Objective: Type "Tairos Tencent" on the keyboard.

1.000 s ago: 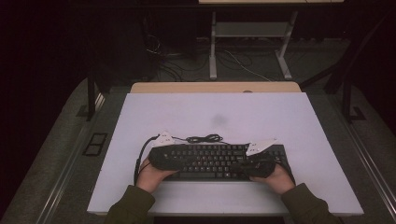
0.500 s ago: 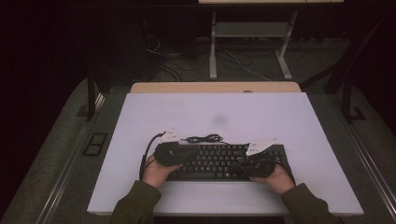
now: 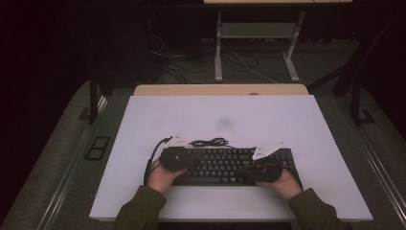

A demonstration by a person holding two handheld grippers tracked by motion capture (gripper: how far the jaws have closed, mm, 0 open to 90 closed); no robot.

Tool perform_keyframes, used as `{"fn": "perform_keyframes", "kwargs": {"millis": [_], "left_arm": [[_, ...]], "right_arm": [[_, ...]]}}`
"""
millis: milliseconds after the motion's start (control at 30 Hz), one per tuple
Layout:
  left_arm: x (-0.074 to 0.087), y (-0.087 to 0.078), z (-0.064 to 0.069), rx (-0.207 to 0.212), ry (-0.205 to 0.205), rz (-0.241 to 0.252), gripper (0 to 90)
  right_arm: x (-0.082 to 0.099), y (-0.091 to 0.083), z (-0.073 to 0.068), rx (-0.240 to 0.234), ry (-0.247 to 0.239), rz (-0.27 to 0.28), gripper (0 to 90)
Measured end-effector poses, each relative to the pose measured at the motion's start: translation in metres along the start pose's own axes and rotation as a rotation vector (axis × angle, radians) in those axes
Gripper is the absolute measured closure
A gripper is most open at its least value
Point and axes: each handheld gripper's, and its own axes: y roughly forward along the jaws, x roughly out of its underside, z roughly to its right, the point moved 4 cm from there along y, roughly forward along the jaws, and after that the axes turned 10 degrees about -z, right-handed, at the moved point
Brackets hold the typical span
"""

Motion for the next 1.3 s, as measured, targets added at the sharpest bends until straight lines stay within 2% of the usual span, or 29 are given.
{"fn": "perform_keyframes", "kwargs": {"millis": [200, 433, 533, 733, 900, 1133, 1300], "left_arm": [[0.001, 0.003, 0.0, -0.01, 0.005, -0.032, 89.0], [0.002, 0.004, -0.002, -0.013, 0.003, -0.032, 89.0], [0.003, 0.006, -0.002, -0.017, 0.01, -0.051, 89.1], [0.001, 0.002, 0.0, -0.013, -0.003, -0.035, 89.1], [0.0, -0.004, 0.001, -0.005, -0.01, 0.0, 88.9], [0.003, -0.016, 0.0, 0.003, -0.021, 0.04, 76.3], [0.007, -0.023, 0.0, 0.003, -0.006, 0.057, 65.4]], "right_arm": [[0.0, 0.0, 0.0, 0.001, 0.0, 0.0, 89.5], [0.0, 0.0, 0.0, 0.0, 0.001, 0.0, 89.5], [0.0, 0.0, 0.0, 0.0, 0.002, 0.0, 89.6], [0.0, 0.0, -0.001, 0.001, 0.0, 0.0, 89.6], [0.0, 0.0, -0.001, 0.001, 0.0, -0.001, 89.5], [0.0, 0.0, -0.001, 0.002, -0.001, -0.002, 89.6], [0.0, 0.0, -0.001, 0.002, -0.001, -0.002, 89.6]]}}
